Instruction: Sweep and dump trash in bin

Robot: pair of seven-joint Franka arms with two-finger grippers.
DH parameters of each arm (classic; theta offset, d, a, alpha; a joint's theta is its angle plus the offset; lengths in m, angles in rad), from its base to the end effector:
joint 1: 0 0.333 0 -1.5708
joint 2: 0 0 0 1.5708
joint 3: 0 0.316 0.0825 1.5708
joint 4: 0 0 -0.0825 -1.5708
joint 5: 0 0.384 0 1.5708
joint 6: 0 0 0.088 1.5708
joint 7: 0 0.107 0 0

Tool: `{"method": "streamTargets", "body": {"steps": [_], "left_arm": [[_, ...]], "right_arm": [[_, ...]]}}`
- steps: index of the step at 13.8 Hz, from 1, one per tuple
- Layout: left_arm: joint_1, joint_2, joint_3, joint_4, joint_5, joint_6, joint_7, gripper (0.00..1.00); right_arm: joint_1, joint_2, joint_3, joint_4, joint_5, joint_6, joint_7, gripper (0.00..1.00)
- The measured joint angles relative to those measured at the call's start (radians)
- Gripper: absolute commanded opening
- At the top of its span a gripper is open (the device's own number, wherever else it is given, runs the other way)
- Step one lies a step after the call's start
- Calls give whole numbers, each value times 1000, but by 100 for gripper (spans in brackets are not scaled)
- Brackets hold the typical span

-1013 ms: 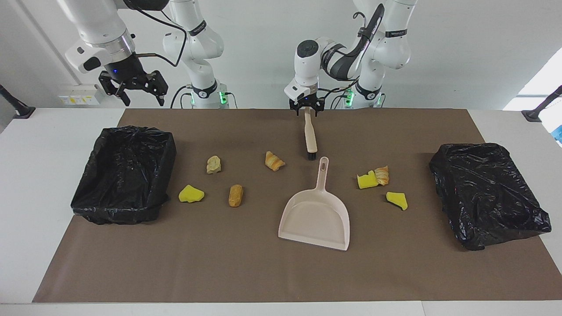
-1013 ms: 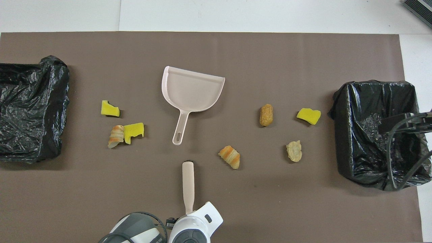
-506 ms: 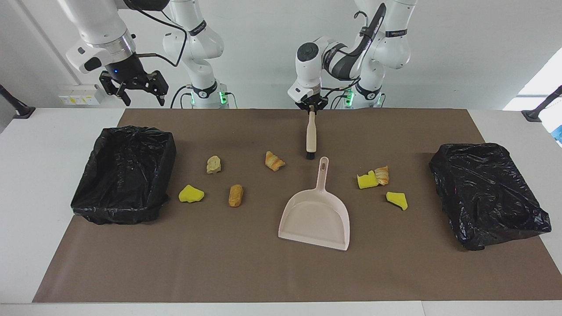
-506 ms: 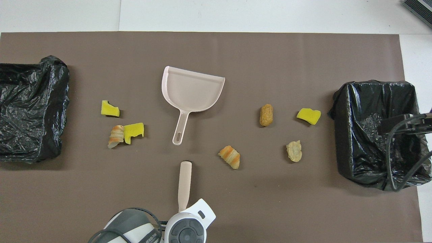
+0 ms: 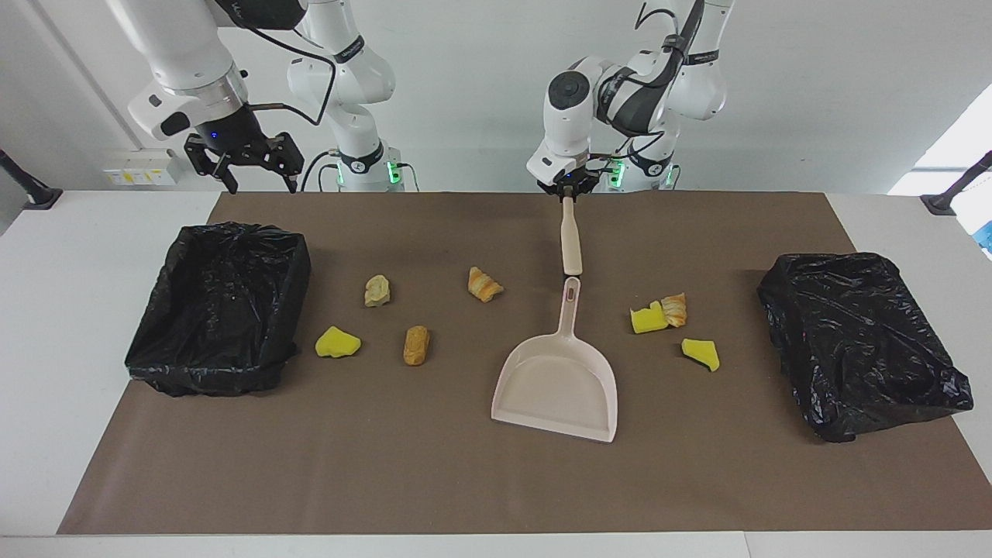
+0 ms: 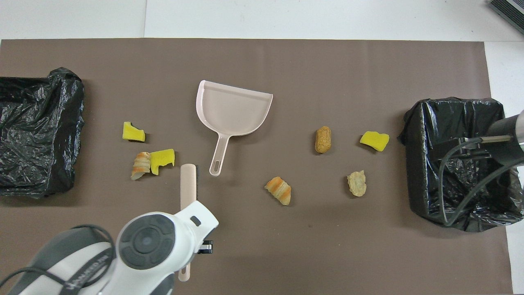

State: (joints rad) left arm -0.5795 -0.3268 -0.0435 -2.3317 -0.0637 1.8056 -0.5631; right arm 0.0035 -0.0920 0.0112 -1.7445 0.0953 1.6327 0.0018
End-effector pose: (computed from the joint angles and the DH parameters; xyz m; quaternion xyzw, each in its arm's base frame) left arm 0.3416 -0.2528 0.4497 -0.9946 0.0175 0.0955 0.0363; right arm 0.5283 0.0177 0.5979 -0.9988 -0.0030 0.0103 0.0469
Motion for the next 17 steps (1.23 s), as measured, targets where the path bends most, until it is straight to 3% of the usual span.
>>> {"method": "streamTargets", "body": {"steps": [2,4,8,13,15,17], "left_arm": [[143,-40,3,11,2,-14,81,0],[277,-32,5,15,10,-7,217,0],[524,78,7,128,20,9,518,0],[587,300,3,268,81,78,591,0],[587,379,-3,304,86,93,592,0],[587,408,-4,318,116,102,594,0]], "right_arm": [[54,8,7,-41,13,95,82,100],[122,31,16,-55,13,161,177,100],[274,130,20,-64,-19,328,396,100],[494,309,21,-17,-139,499,751,100],[568,403,20,54,-208,510,898,100],[624,511,18,161,-262,511,1002,100]]}}
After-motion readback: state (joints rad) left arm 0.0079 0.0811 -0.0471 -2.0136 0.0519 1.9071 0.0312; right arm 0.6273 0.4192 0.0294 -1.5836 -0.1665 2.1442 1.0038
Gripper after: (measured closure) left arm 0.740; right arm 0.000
